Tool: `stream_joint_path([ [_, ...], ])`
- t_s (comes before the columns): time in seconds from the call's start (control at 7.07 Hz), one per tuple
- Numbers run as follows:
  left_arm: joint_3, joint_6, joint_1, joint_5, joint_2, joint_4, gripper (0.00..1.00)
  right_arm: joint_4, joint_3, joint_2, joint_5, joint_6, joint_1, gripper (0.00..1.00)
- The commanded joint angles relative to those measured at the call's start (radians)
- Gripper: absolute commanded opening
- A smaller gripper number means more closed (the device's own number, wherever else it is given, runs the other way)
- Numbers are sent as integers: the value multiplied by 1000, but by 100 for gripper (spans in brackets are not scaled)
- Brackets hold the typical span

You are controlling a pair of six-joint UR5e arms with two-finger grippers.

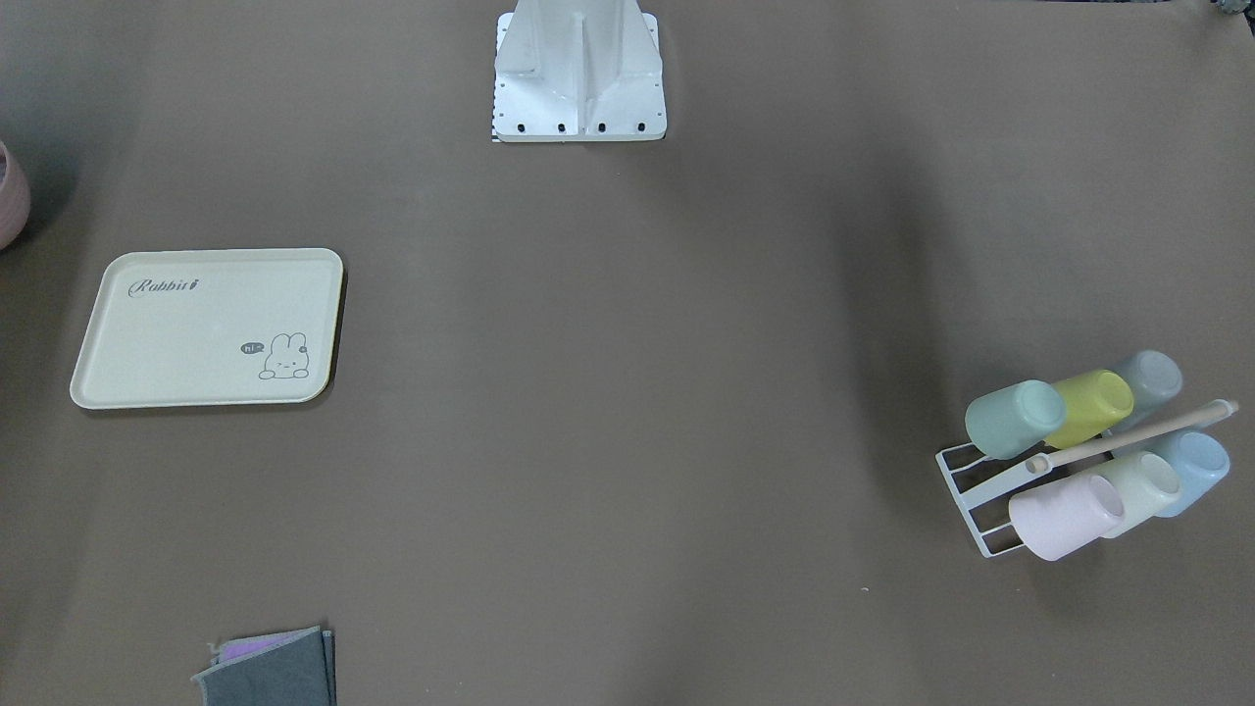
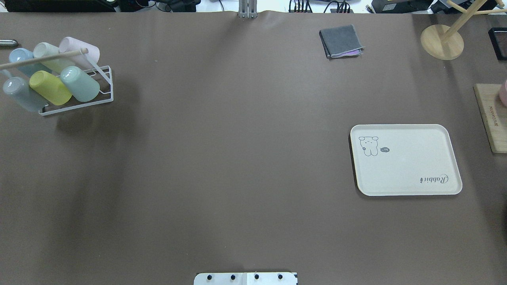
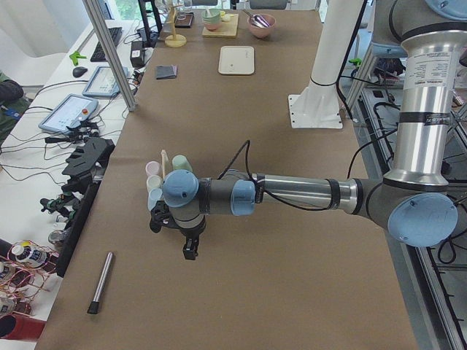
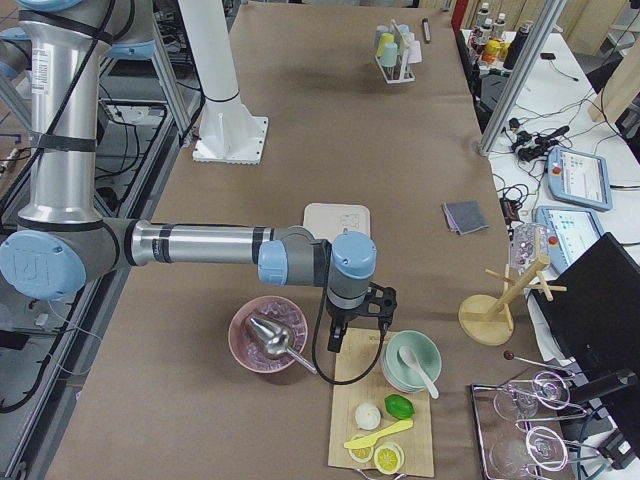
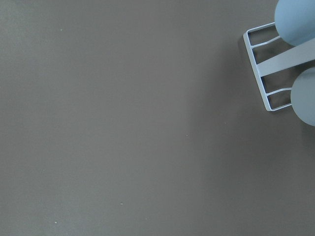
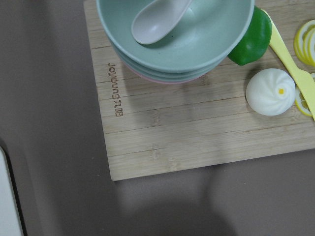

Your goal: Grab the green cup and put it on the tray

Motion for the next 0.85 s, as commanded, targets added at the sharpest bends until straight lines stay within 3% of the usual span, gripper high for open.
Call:
stream_joint_path([
  [0.0, 0, 0, 0, 1, 0, -3, 98, 1, 4, 2, 0, -1, 0, 100],
  [0.71, -9, 0, 0, 0, 0, 0, 98, -1, 5, 12, 2, 5, 0, 100],
])
